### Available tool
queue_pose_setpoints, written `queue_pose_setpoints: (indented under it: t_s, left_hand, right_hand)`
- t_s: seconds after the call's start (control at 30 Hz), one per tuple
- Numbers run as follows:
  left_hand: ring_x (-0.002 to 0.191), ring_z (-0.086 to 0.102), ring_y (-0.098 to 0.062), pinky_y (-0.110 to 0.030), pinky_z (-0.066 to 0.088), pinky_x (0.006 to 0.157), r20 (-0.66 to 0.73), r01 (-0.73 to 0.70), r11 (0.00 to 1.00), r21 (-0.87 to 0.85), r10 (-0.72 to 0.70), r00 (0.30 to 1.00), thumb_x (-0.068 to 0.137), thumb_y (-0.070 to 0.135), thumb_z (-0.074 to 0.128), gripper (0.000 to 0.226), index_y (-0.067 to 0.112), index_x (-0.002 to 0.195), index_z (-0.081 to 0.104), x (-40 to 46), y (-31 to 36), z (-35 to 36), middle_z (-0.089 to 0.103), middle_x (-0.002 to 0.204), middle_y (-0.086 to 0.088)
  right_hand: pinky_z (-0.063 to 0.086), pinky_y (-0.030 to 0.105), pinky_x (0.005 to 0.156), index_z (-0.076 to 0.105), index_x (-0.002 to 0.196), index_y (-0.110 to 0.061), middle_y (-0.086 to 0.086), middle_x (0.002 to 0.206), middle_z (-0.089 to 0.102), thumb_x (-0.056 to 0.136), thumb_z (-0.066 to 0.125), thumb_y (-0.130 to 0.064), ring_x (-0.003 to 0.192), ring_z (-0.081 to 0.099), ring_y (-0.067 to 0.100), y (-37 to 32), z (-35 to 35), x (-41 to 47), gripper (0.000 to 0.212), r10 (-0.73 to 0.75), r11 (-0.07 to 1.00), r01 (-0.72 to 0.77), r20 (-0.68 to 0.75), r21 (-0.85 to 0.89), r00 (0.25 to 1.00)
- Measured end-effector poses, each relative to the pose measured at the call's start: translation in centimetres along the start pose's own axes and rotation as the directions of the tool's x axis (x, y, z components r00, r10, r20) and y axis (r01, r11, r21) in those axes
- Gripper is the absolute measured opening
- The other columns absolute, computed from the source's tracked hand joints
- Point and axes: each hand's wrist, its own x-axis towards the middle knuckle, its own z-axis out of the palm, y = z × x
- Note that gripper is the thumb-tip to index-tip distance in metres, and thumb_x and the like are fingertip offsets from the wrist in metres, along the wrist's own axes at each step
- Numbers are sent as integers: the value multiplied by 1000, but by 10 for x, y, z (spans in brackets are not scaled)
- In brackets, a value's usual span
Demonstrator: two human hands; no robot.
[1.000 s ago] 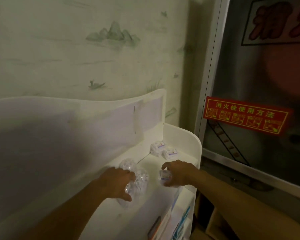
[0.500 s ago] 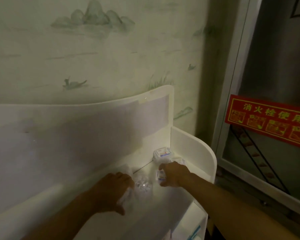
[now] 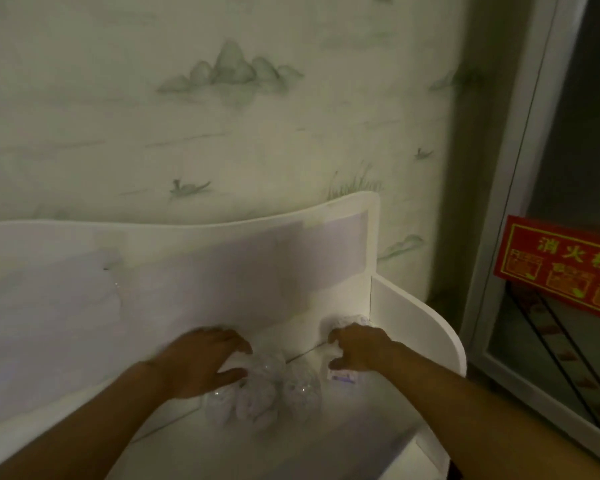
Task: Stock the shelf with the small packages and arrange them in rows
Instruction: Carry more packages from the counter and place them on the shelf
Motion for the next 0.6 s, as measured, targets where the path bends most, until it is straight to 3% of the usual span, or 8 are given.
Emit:
queue_pose_setpoints:
  t_s: [0.07,0.17,0.23,0.33,0.47,0.6]
  left_hand:
    - [128,44,-9,-21,31,106,25,32,999,35,-32,999,82,74,17,70,37,135,44,-8,-5,-17,46,140,13]
    - [129,43,-7,-20,34,104,22,93,993,77,-95,995,94,52,39,42,39,133,45,-30,-17,-41,43,143,15]
    - [129,44,-4,-20,37,99,7,158,985,70,-158,987,95,46,45,37,40,131,47,-52,-23,-57,42,143,20]
    - [130,43,-5,-24,38,100,28,248,964,96,-251,968,94,45,45,36,42,131,47,-91,-36,-72,40,145,22]
    - [133,39,-10,-29,35,107,52,332,934,131,-341,939,95,45,46,42,42,136,41,-151,-63,-89,39,148,14]
    - [133,41,-17,-34,35,109,53,512,848,138,-523,851,94,47,48,54,32,144,32,-220,-82,-99,36,151,7]
  right_hand:
    - [41,36,103,42,140,-29,1,141,49,87,57,-53,127,48,22,-10,-24,-3,60,-33,999,33,-28,-19,999]
    - [43,31,95,51,132,-29,-1,130,57,88,59,-50,117,54,19,-37,-57,-9,49,-145,988,148,-80,31,986]
    - [45,31,94,53,130,-27,-2,127,59,88,60,-48,114,56,19,-62,-74,-13,48,-244,969,247,-102,21,964]
    - [44,31,95,55,128,-25,-1,125,60,88,61,-46,115,55,20,-106,-90,-11,45,-353,934,356,-158,-6,922]
    - [39,29,97,54,129,-26,-3,128,59,89,60,-46,119,52,19,-173,-105,-13,45,-462,887,456,-129,-78,877]
    - [38,30,101,45,137,-23,0,131,59,90,60,-44,123,52,21,-237,-115,-26,54,-554,832,544,-132,-106,822]
